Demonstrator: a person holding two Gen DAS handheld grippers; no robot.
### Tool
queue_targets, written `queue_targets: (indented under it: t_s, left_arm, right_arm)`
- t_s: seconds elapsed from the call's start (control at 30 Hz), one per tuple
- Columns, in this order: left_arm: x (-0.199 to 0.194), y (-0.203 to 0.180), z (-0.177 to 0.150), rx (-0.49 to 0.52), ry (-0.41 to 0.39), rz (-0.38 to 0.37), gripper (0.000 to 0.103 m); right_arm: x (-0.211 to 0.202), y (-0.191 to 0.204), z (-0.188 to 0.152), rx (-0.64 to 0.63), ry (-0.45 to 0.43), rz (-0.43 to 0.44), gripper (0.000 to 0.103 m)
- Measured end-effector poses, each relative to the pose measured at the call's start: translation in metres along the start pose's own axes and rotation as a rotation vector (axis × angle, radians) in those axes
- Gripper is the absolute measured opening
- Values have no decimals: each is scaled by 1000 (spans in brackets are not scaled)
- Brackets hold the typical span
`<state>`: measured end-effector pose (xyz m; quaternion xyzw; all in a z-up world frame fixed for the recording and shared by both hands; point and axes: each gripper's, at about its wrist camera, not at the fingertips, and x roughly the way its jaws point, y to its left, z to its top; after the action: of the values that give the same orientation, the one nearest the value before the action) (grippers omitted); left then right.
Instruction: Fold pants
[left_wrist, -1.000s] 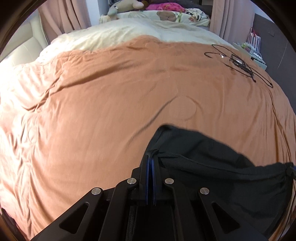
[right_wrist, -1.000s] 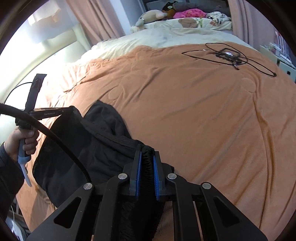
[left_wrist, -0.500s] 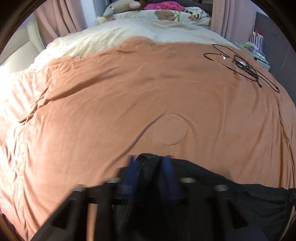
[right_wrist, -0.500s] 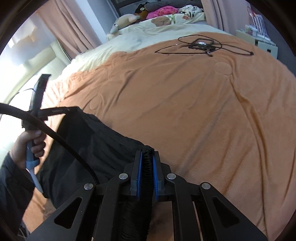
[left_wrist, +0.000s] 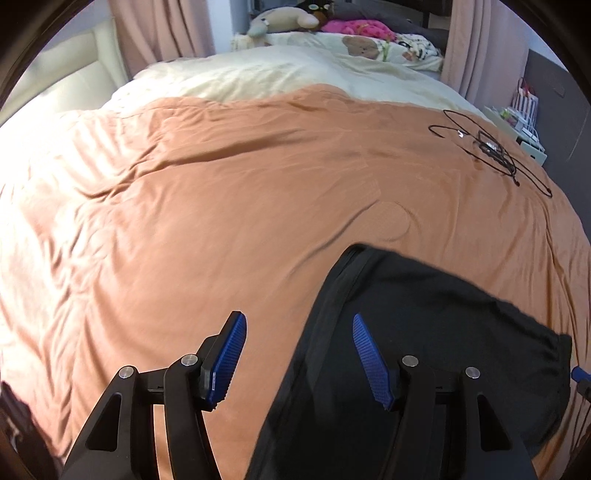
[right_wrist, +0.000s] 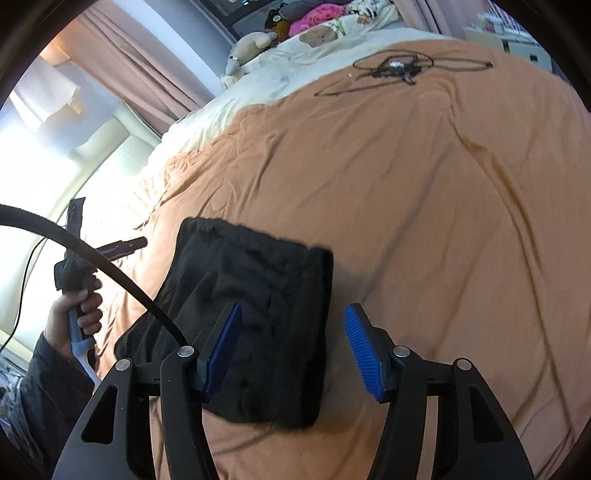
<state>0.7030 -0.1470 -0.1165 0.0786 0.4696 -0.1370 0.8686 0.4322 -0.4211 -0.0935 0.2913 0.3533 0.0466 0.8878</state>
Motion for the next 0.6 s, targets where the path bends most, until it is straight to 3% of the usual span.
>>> queue_targets:
  t_s: [0.27,0.33,0.4,0.6]
  left_arm:
    - [-36,26,-45,-60,16,1,63]
    - [-42,32,-58,-79,25,4,63]
    - [-47,40,-74,-104,41,2,63]
    - [-52,59,-119,-201,84,-17,63]
  right_arm:
    - [2,-12,-20,76,76,28,55]
    - [2,-12,-23,79,90,43,26]
    - [2,-14,-26,73,117,15,11]
    - [-10,-14,-30,47,133,-35,6]
